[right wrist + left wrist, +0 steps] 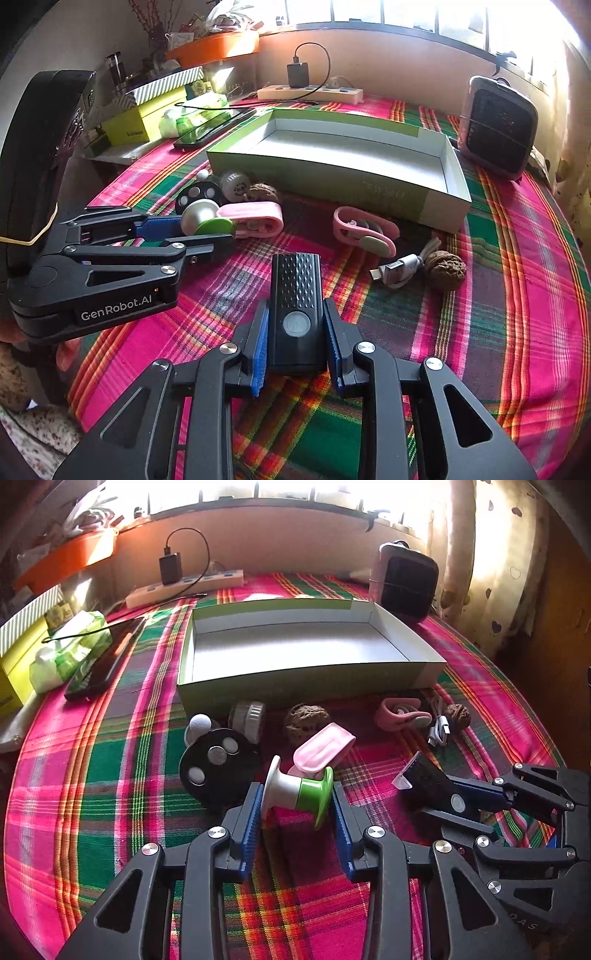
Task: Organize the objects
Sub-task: 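Grasp the white-and-green spool with the left tool while the right tool holds the remote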
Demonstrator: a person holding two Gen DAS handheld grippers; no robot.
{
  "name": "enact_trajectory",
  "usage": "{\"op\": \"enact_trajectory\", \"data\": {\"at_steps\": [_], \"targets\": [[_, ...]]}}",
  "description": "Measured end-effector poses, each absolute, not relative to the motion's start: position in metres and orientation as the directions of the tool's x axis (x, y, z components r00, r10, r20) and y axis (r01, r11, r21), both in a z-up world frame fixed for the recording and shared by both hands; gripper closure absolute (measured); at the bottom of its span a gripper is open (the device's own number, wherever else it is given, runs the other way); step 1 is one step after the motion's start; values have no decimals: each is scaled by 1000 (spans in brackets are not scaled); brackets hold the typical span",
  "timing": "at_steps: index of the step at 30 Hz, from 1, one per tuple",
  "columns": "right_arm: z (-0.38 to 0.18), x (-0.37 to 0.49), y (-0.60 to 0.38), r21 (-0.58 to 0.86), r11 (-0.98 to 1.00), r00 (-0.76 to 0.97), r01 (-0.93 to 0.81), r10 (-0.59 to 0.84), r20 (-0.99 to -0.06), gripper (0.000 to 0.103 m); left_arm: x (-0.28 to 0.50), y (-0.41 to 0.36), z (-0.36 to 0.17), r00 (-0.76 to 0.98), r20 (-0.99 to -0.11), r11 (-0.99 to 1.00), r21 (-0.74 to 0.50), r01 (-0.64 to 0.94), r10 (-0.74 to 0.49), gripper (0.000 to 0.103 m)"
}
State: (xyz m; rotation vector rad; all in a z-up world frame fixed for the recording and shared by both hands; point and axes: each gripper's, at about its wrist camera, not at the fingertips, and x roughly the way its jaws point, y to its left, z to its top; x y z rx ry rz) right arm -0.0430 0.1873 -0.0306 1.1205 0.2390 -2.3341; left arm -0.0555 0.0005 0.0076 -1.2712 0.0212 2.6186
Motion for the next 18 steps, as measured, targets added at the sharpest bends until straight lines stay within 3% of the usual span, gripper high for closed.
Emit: {"op": "enact_trajectory", "data": {"at_steps": [18], "targets": [[-26, -45, 185, 79, -851, -518, 520, -387, -762, 75, -49, -1, 18, -621, -763, -978, -67, -197, 178, 70]]}}
